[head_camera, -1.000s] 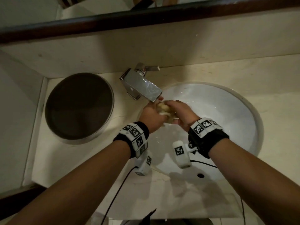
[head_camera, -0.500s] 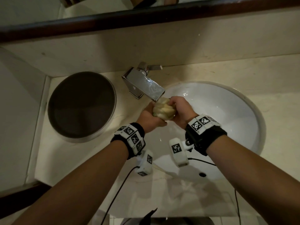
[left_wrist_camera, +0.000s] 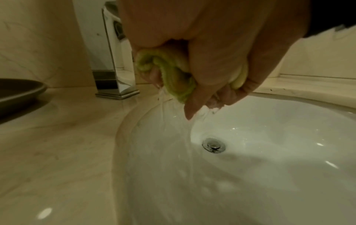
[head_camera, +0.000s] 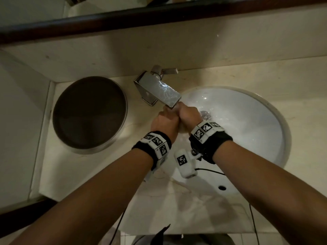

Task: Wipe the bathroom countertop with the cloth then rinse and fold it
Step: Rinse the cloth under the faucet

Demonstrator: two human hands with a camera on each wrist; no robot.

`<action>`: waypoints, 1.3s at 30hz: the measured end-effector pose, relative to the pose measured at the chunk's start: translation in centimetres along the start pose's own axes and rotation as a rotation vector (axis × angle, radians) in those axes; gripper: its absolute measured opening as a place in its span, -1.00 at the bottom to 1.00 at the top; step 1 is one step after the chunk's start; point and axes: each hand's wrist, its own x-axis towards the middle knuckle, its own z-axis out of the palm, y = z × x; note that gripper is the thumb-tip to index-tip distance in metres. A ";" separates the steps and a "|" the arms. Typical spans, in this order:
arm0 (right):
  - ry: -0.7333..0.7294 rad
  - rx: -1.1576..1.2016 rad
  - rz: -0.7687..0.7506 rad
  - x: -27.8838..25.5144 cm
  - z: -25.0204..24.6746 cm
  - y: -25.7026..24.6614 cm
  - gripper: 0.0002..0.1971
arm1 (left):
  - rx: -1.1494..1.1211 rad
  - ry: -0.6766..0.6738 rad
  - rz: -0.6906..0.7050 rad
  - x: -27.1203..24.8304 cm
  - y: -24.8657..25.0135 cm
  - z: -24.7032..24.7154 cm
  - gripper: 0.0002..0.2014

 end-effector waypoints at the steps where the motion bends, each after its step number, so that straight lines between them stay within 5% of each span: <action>1: 0.014 -0.145 -0.057 0.1 0.1 0.1 -0.62 | -0.036 -0.016 -0.010 0.1 -0.1 -0.3 -0.71; 4: 0.053 -0.453 -0.204 0.0 0.0 0.1 -0.61 | -0.030 -0.104 -0.019 0.6 -0.3 -1.2 -0.68; 9: 0.074 -0.540 -0.288 0.0 -0.4 0.2 -0.64 | -0.092 -0.294 -0.045 1.3 -0.3 -1.0 -0.97; 13: 0.040 -0.676 -0.390 -0.1 -0.9 0.3 -0.68 | -0.387 -0.435 -0.132 1.3 -0.5 -0.6 -0.94; 17: 0.071 -0.612 -0.362 -0.2 -1.7 0.0 -0.63 | -0.981 -0.410 -0.276 0.3 -0.1 -0.6 -0.77; 22: 0.135 -0.223 -0.224 0.1 -3.0 -0.2 -0.52 | -1.220 -0.465 -0.552 -0.4 -0.2 0.3 -0.35; 25: 0.080 0.024 -0.145 -0.1 -3.1 -0.1 -0.54 | -1.471 -0.484 -0.654 0.0 0.3 -0.3 -0.55; 27: 0.005 0.035 -0.114 -0.1 -2.8 0.4 -0.54 | -1.576 -0.465 -0.674 0.6 0.6 -0.7 -0.50; 33: -0.173 -0.014 -0.092 -0.9 -4.7 -0.3 -0.66 | -1.543 -0.216 -0.571 0.7 1.0 0.1 -0.59; 36: -0.081 -0.171 -0.199 -0.7 -5.7 -0.8 -0.75 | -1.377 -0.102 -0.546 0.9 0.9 0.2 -0.55; 39: -0.102 -0.089 -0.152 -0.5 -5.3 -0.9 -0.49 | -1.158 -0.111 -0.373 1.3 1.0 -0.4 -0.64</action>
